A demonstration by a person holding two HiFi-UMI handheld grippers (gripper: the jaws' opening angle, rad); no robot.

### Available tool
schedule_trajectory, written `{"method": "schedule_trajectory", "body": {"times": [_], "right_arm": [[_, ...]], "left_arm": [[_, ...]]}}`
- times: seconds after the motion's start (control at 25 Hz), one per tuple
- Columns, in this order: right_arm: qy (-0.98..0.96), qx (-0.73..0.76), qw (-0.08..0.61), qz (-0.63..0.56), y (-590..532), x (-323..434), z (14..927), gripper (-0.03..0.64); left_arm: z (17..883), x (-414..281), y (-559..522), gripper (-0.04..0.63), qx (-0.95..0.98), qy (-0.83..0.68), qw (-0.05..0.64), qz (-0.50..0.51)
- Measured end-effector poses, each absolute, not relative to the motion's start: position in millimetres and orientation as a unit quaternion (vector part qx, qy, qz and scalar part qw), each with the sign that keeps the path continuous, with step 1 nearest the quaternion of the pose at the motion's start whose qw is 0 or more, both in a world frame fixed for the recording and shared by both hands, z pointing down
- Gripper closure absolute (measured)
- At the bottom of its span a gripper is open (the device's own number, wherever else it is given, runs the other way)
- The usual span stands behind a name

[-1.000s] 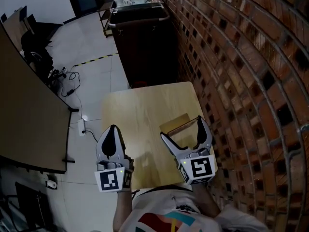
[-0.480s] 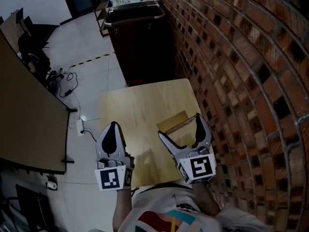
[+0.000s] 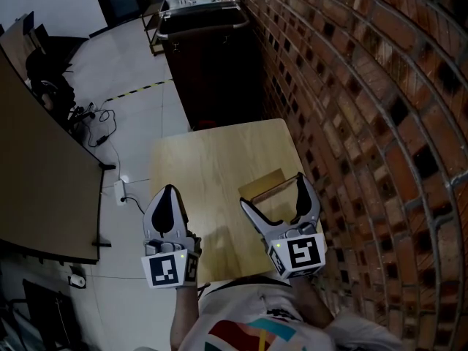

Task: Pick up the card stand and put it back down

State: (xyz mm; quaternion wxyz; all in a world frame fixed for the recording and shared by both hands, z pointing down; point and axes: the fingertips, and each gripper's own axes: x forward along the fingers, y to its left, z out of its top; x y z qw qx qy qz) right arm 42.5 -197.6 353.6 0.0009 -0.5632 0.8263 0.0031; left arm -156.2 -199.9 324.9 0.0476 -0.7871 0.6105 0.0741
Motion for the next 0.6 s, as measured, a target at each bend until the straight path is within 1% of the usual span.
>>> {"method": "schedule_trajectory", "body": {"times": [0.2, 0.4, 0.6], "right_arm": [[0.831, -0.556, -0.007, -0.016, -244.4, 38.9, 372.6, 0.062], [0.803, -0.594, -0.050, -0.013, -329.8, 56.8, 411.6, 0.063], [0.772, -0.626, -0.065, -0.091, -406.7, 71.7, 472.9, 0.063]], "left_arm": [[333.1, -156.7, -200.2, 0.591, -0.787, 0.612, 0.035, 0.071], [353.9, -167.9, -203.8, 0.591, -0.775, 0.630, 0.012, 0.053], [368.6, -182.3, -216.4, 0.591, -0.761, 0.648, 0.000, 0.037]]}}
